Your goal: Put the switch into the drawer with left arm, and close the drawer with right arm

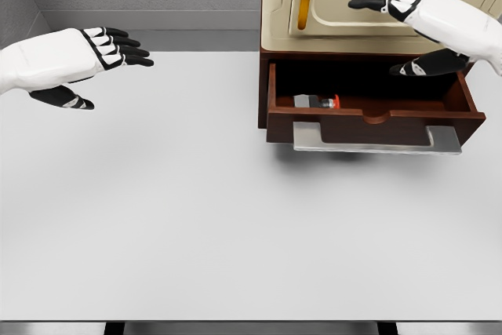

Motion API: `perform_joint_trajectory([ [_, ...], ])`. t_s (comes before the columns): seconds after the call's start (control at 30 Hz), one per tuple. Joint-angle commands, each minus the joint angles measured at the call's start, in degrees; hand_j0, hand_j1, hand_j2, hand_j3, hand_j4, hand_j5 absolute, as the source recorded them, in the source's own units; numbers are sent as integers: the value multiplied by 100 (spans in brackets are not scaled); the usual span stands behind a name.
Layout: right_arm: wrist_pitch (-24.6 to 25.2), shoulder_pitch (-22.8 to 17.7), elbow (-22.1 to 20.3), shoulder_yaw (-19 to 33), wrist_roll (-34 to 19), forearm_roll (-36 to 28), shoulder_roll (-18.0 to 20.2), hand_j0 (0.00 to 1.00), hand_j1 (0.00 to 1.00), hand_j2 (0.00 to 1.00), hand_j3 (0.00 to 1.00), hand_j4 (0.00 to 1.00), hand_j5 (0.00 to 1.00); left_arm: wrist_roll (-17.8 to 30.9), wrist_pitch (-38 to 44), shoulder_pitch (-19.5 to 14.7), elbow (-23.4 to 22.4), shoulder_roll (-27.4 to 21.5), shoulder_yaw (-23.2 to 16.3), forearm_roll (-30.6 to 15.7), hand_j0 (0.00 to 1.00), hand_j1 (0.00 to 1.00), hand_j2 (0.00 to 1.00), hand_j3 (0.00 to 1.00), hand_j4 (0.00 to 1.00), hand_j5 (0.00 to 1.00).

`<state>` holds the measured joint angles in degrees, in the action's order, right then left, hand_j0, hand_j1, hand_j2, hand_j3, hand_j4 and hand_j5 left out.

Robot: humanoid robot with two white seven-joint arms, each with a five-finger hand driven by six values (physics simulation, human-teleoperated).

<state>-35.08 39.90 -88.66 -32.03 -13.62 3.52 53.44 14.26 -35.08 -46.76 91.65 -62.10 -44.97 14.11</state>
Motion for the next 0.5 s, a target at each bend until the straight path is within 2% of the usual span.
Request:
perform_joint_trajectory([
  [0.0, 8, 0, 86, 4, 8, -10, -17, 100, 100, 100, 100, 100, 100, -11, 8, 0, -7, -12, 6, -49, 100, 100, 100, 100, 100, 100],
  [0.1, 8, 0, 130, 4, 8, 87, -105, 100, 100, 100, 100, 100, 100, -11, 8, 0, 2, -4, 6, -49, 100, 100, 100, 100, 100, 100],
  [0.23, 8, -17, -19, 13, 8, 61, -17, 100, 100, 100, 100, 100, 100, -2, 8, 44, 11, -4, 6, -22, 100, 100, 100, 100, 100, 100],
  [0.37, 8, -79, -714, 22, 35, -10, 606, 100, 100, 100, 100, 100, 100, -2, 8, 79, 2, -4, 6, -14, 100, 100, 100, 100, 100, 100],
  [0.47, 8, -88, -819, 22, 44, -282, 905, 100, 100, 100, 100, 100, 100, -2, 8, 79, 2, -4, 6, -31, 100, 100, 100, 100, 100, 100],
])
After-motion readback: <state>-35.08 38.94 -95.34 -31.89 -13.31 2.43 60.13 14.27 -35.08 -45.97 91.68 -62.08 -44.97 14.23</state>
